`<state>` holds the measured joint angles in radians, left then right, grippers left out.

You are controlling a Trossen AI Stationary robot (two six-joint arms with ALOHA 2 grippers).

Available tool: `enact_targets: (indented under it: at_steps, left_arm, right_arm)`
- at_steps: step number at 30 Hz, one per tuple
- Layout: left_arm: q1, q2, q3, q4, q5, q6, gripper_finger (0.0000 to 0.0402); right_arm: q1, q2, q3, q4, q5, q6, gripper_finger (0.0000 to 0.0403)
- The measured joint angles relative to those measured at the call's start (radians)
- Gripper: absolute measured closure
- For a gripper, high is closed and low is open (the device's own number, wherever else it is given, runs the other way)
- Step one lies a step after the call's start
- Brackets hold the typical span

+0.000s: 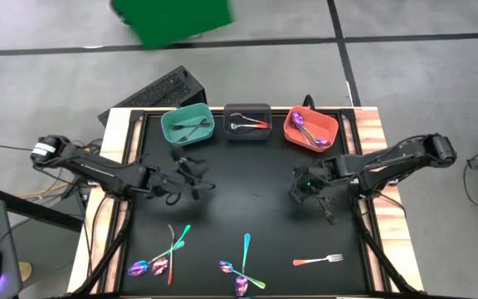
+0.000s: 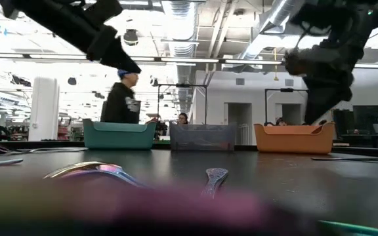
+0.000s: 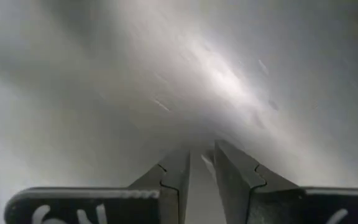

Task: Sort silverware by color (type)
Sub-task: Put the orange fork into the black bin

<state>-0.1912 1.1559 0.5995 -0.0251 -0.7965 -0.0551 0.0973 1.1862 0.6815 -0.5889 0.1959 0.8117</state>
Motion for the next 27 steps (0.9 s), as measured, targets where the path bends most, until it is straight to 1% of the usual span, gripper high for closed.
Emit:
enact_targets:
  at_steps: [2,3,4,5,7,9,11,12,15,16,17,20,23,25,27]
  left_arm:
    - [-0.006,-0.013,0.000,-0.082,-0.099,-0.050,0.0292]
    - [-0.006,-0.014,0.000,-0.125,-0.121,-0.084,0.0292]
    - [-0.006,-0.013,0.000,-0.166,-0.117,-0.126,0.0292]
    - [-0.006,-0.007,0.000,-0.199,-0.096,-0.168,0.0292]
    - [-0.006,0.014,0.000,-0.262,-0.015,-0.267,0.0292]
    - [-0.006,0.046,0.000,-0.311,0.041,-0.352,0.0292]
    - [-0.006,0.079,0.000,-0.334,0.070,-0.386,0.0292]
    - [-0.006,0.100,0.000,-0.330,0.076,-0.389,0.0292]
    - [-0.003,0.167,-0.001,-0.218,0.113,-0.346,0.0292]
    - [-0.003,0.192,-0.001,-0.151,0.131,-0.315,0.0292]
    - [0.000,0.217,-0.001,-0.069,0.150,-0.271,0.0292]
    - [0.001,0.299,-0.001,0.193,0.214,-0.130,0.0292]
    - [0.001,0.364,0.000,0.409,0.278,-0.007,0.0292]
    - [0.000,0.378,0.005,0.452,0.318,0.020,0.0292]
    - [0.000,0.365,0.018,0.421,0.348,0.020,0.0292]
  right_arm:
    - [0.058,0.010,0.001,0.078,0.046,0.025,0.0311]
    - [0.091,0.018,0.001,0.108,0.060,0.026,0.0311]
    - [0.122,0.021,0.001,0.122,0.066,0.021,0.0311]
    - [0.153,0.021,0.000,0.131,0.074,0.022,0.0311]
    - [0.205,0.018,0.010,0.168,0.099,0.027,0.0311]
    - [0.245,0.018,0.023,0.182,0.123,0.030,0.0311]
    - [0.270,0.018,0.036,0.170,0.105,0.030,0.0311]
    - [0.279,0.018,0.040,0.158,0.069,0.038,0.0311]
    - [0.318,0.018,0.042,0.083,-0.075,0.126,0.0311]
    - [0.340,0.018,0.042,0.056,-0.102,0.153,0.0311]
    - [0.369,0.019,0.042,0.037,-0.104,0.171,0.0311]
    - [0.495,0.056,0.039,0.063,0.012,0.259,0.0311]
    - [0.614,0.116,0.075,0.049,0.068,0.338,0.0311]
    - [0.677,0.154,0.112,0.008,0.149,0.379,0.0311]
    - [0.716,0.186,0.149,-0.054,0.230,0.390,0.0311]
